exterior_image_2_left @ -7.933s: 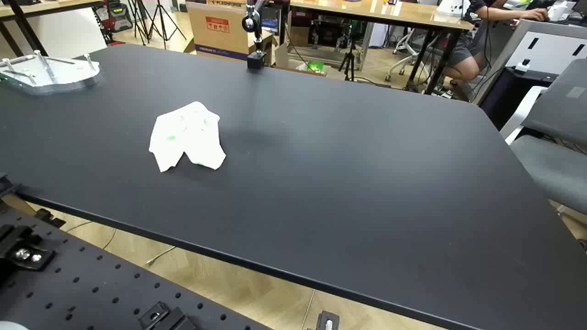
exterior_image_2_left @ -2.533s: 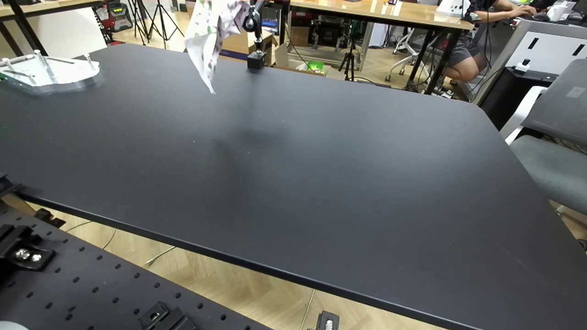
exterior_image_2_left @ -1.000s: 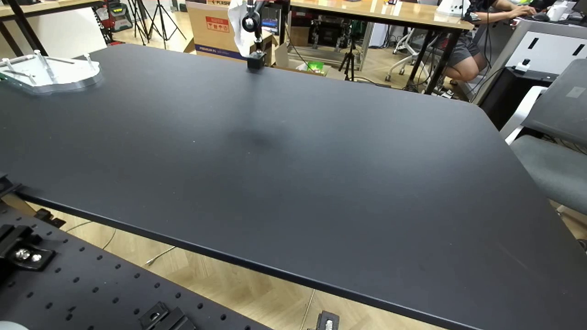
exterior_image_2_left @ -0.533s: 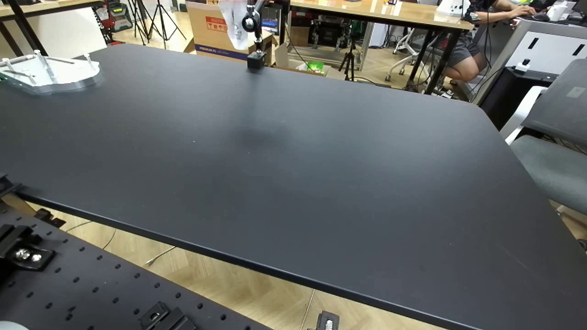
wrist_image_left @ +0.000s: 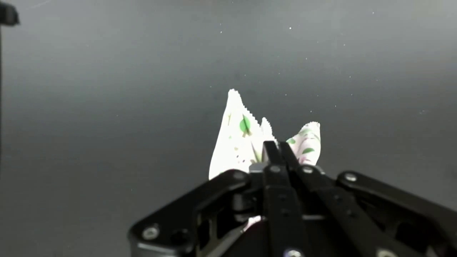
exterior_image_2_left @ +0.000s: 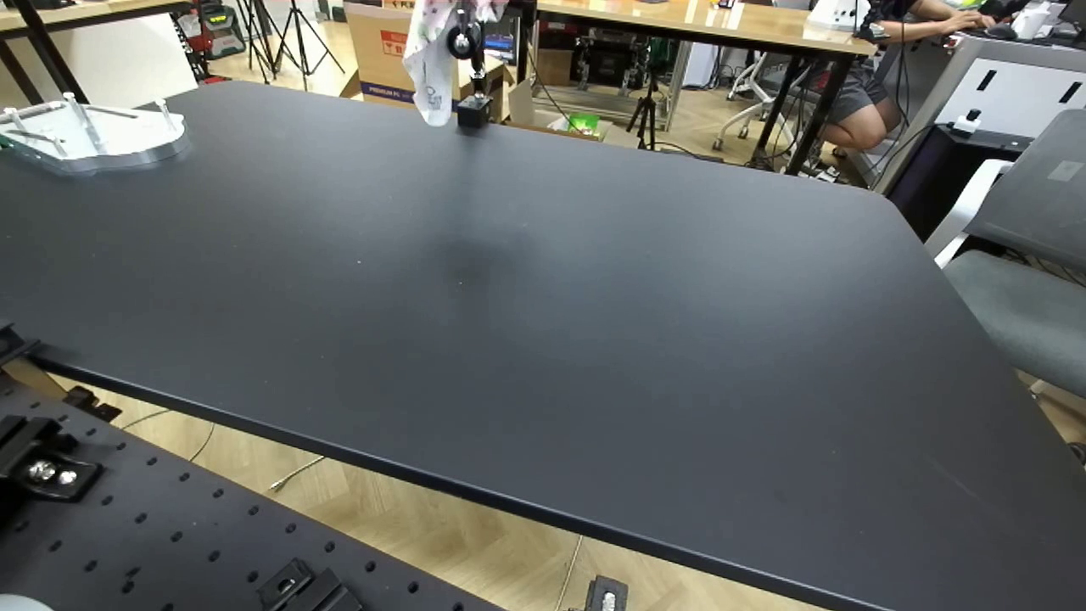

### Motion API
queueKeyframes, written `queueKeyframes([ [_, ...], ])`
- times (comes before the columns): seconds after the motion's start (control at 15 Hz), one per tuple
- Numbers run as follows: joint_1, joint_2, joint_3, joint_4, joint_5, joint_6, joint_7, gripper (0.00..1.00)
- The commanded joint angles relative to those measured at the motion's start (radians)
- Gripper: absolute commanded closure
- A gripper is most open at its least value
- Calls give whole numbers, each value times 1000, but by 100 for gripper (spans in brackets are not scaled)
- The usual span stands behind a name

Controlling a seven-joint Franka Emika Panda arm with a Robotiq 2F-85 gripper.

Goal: Pick up the the table cloth and hang it on the metallic arm

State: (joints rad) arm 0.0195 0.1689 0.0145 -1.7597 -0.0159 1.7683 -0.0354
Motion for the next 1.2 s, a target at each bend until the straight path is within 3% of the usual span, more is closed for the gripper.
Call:
queueKeyframes([
  [0.0,-6,-33,-1,-72,21,-4,12,99],
  [0.6,-3,-38,4,-124,44,-4,3,99],
  [1.13,-13,-5,-4,-127,41,81,-9,99],
])
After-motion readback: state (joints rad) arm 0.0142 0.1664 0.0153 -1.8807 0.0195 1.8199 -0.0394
